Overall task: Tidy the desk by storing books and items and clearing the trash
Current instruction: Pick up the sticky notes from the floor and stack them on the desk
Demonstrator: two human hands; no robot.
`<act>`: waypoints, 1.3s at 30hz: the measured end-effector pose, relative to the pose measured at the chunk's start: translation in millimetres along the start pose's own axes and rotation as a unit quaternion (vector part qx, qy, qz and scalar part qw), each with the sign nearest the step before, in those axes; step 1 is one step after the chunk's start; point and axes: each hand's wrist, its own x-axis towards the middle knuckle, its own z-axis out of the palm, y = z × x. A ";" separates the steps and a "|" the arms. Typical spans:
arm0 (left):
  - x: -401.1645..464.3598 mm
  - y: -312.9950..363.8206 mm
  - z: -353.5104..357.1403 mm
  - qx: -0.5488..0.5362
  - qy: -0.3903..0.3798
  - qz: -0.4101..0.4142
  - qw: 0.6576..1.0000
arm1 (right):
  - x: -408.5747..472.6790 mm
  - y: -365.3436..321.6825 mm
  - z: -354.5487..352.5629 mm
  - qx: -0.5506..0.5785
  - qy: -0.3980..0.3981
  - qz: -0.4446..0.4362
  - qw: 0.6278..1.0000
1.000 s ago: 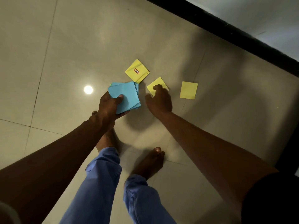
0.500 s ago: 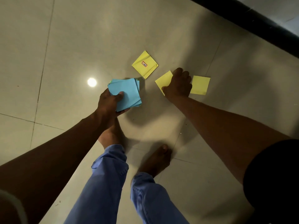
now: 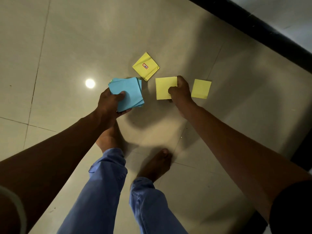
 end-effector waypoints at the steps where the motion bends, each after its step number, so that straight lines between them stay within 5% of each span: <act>1: -0.4 0.7 -0.4 0.001 -0.004 0.002 1.000 | -7.8 -1.6 0.8 0.045 -0.027 0.002 0.999; 5: -5.7 3.0 0.4 0.023 -0.020 0.007 1.000 | -37.7 -9.5 14.7 0.030 -0.100 -0.061 0.993; 9: -9.8 6.8 3.2 0.036 -0.014 -0.006 0.999 | -50.6 -21.4 28.5 -0.175 -0.093 -0.175 0.964; 14: -16.3 7.4 6.3 0.123 -0.037 -0.006 0.992 | -61.9 -43.9 35.9 -0.463 -0.148 -0.365 0.794; 18: -21.1 6.0 4.8 0.159 -0.080 -0.018 0.984 | -69.1 -50.2 50.9 -0.514 -0.147 -0.418 0.735; 26: -28.0 10.9 5.0 0.106 -0.071 -0.069 0.989 | -70.1 -44.5 63.7 -0.405 -0.094 -0.458 0.786; 34: -22.9 2.0 -0.5 0.075 -0.094 -0.061 0.991 | -51.5 -21.3 56.7 -0.531 0.084 -0.442 0.718; 39: -17.1 -1.6 -10.5 0.069 -0.092 -0.034 0.993 | -33.8 -19.1 47.5 -0.440 0.125 -0.394 0.797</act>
